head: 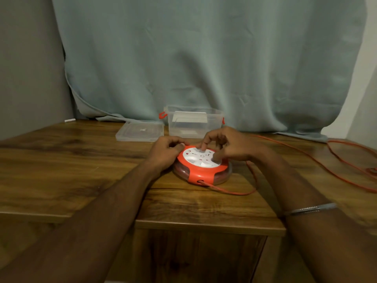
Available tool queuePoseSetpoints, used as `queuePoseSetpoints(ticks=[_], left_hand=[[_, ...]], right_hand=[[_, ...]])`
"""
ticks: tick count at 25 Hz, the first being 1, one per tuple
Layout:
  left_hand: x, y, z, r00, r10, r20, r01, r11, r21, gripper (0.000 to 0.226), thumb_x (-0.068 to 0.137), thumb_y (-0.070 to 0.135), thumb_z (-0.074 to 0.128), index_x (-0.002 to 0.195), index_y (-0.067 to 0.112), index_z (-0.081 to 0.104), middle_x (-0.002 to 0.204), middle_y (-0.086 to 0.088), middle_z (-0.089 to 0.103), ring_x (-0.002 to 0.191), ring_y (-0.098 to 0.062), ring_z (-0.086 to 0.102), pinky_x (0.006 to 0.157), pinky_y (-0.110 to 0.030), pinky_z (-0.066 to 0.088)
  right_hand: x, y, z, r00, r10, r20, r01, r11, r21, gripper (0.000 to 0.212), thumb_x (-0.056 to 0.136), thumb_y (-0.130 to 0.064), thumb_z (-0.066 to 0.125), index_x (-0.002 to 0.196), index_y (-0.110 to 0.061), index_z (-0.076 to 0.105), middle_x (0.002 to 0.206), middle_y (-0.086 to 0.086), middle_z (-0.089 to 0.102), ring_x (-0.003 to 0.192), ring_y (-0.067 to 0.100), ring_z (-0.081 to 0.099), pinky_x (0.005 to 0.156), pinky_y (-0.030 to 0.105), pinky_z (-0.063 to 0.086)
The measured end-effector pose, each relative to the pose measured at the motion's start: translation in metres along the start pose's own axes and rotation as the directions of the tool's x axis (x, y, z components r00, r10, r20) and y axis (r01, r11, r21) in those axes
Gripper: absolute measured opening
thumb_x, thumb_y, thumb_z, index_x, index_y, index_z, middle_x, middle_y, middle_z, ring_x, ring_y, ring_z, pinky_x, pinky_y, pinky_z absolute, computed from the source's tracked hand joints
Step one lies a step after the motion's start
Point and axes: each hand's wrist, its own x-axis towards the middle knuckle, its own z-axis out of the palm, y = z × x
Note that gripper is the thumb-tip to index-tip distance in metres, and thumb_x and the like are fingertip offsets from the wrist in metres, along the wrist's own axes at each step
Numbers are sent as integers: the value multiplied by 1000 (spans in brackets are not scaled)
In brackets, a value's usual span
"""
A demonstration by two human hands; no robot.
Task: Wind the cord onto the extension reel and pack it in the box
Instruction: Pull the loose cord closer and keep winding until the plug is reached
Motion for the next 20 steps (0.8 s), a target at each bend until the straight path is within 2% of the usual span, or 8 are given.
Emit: queuePoseSetpoints(ticks=[2, 4, 6, 8, 11, 15, 18, 20], left_hand=[[1, 0, -1, 999, -16, 28, 17, 999, -47, 19, 97, 14, 60, 104, 21, 76, 106, -1, 73, 101, -18, 68, 86, -33, 59], [2, 0, -2, 998, -25, 50, 29, 997, -78, 19, 97, 14, 60, 98, 25, 75, 106, -1, 73, 101, -19, 69, 83, -31, 60], [3, -1, -3, 997, -26, 70, 33, 995, -90, 22, 98, 14, 58, 95, 28, 74, 106, 0, 73, 100, -18, 69, 81, -30, 60], [3, -2, -2, 996, -29, 84, 37, 994, -103, 23, 98, 13, 57, 95, 29, 74, 106, -1, 73, 99, -19, 70, 79, -31, 60], [3, -4, -2, 997, -18, 71, 26, 994, -109, 21, 98, 13, 57, 100, 23, 76, 106, -4, 74, 98, -23, 70, 82, -35, 61], [5, -5, -1, 1000, -15, 26, 17, 997, -80, 21, 100, 14, 55, 101, 22, 74, 113, -6, 71, 102, -23, 68, 86, -40, 61], [6, -5, -1, 1000, -17, 12, 18, 997, -68, 20, 100, 15, 55, 103, 20, 74, 115, -7, 70, 103, -23, 67, 89, -42, 60], [6, -5, 0, 1000, -18, 8, 19, 998, -57, 21, 100, 16, 55, 106, 18, 74, 117, -7, 69, 104, -23, 67, 89, -41, 60]], right_hand=[[-2, 3, -4, 999, 22, 27, -21, 999, -37, 40, 65, -10, 80, 101, -25, 75, 115, 11, 77, 72, 29, 55, 65, 46, 49], [-3, 3, -5, 1000, 6, 23, -4, 998, -65, 43, 64, -19, 79, 105, -30, 74, 109, 20, 73, 88, 45, 56, 71, 51, 49], [-3, 1, -5, 999, -30, 40, 32, 998, -46, 48, 64, -17, 77, 111, -27, 75, 107, 22, 70, 92, 47, 56, 69, 48, 46], [-1, 0, -3, 995, -9, 104, 8, 1000, 8, 58, 71, -2, 76, 126, -21, 70, 117, 19, 71, 100, 46, 59, 73, 40, 46], [0, 3, -2, 988, 53, 146, -65, 995, 80, 62, 79, 12, 78, 135, -8, 59, 123, 17, 72, 98, 27, 59, 74, 26, 46], [-1, 2, 4, 998, 37, 55, -40, 998, 55, 45, 75, -14, 92, 112, -12, 66, 94, 16, 71, 76, 10, 56, 62, 20, 42], [2, 0, 11, 1000, 3, 11, -3, 1000, 28, 27, 74, -22, 91, 82, -16, 66, 73, 1, 61, 65, 9, 52, 58, 23, 40], [3, -1, 14, 1000, -10, -24, 10, 1000, -22, 29, 75, -28, 88, 67, -20, 61, 63, -6, 55, 60, 8, 48, 58, 28, 39]])
